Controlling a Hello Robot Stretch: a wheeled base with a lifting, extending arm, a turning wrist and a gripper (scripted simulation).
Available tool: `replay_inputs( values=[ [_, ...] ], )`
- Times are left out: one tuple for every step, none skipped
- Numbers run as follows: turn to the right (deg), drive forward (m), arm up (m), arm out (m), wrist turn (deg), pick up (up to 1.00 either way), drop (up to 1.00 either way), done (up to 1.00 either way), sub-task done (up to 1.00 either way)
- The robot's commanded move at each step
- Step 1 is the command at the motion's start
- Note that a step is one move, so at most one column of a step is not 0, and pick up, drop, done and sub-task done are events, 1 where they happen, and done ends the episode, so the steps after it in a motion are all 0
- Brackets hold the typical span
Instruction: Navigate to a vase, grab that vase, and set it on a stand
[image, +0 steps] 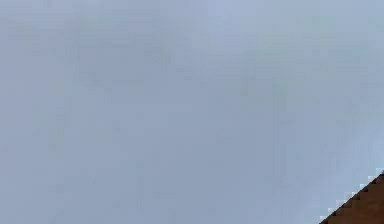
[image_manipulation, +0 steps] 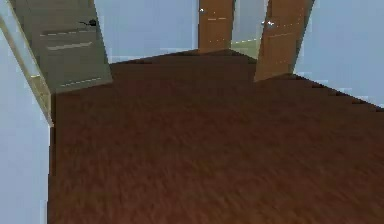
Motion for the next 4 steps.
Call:
replay_inputs(
  values=[
    [45.0, 0.0, 0.0, 0.0, 0.0, 0.0, 0.0, 0.0, 0.0],
    [45.0, 0.0, 0.0, 0.0, 0.0, 0.0, 0.0, 0.0, 0.0],
    [45.0, 0.0, 0.0, 0.0, 0.0, 0.0, 0.0, 0.0, 0.0],
    [15.0, 0.0, 0.0, 0.0, 0.0, 0.0, 0.0, 0.0, 0.0]
  ],
)
